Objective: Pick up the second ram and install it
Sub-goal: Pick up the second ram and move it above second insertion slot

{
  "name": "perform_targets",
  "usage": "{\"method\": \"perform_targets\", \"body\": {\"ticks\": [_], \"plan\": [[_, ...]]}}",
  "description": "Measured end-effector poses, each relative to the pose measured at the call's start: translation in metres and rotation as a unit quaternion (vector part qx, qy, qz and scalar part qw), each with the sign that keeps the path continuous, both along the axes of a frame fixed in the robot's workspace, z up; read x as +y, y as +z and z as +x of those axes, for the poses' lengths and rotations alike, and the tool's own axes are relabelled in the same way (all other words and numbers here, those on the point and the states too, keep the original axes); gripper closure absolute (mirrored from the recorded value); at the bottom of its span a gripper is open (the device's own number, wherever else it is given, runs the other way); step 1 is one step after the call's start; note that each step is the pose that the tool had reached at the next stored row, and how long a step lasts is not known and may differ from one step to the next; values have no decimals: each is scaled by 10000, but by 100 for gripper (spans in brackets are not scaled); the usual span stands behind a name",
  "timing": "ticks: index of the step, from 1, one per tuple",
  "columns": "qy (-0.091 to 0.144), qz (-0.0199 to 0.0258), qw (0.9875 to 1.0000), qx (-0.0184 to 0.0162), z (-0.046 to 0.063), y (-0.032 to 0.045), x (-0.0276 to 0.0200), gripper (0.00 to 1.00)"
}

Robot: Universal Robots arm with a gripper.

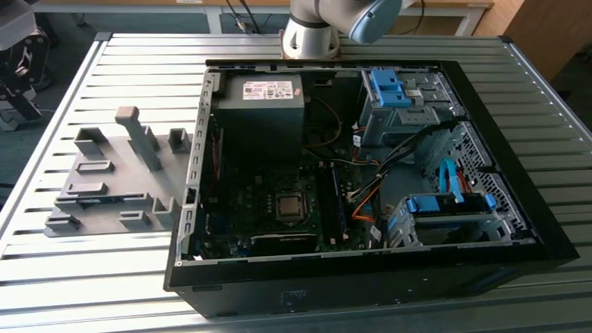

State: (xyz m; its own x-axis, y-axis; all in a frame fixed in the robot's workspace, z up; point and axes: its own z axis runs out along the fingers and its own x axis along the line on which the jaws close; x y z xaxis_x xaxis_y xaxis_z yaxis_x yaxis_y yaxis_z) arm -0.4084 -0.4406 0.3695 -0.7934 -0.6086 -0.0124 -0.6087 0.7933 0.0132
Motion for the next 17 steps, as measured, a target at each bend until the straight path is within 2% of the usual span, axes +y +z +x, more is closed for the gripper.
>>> {"method": "perform_targets", "body": {"ticks": [11, 17], "plan": [[203, 0, 9998, 0, 0, -3, -3, 89], [226, 0, 9997, 0, 0, -3, -3, 89]]}}
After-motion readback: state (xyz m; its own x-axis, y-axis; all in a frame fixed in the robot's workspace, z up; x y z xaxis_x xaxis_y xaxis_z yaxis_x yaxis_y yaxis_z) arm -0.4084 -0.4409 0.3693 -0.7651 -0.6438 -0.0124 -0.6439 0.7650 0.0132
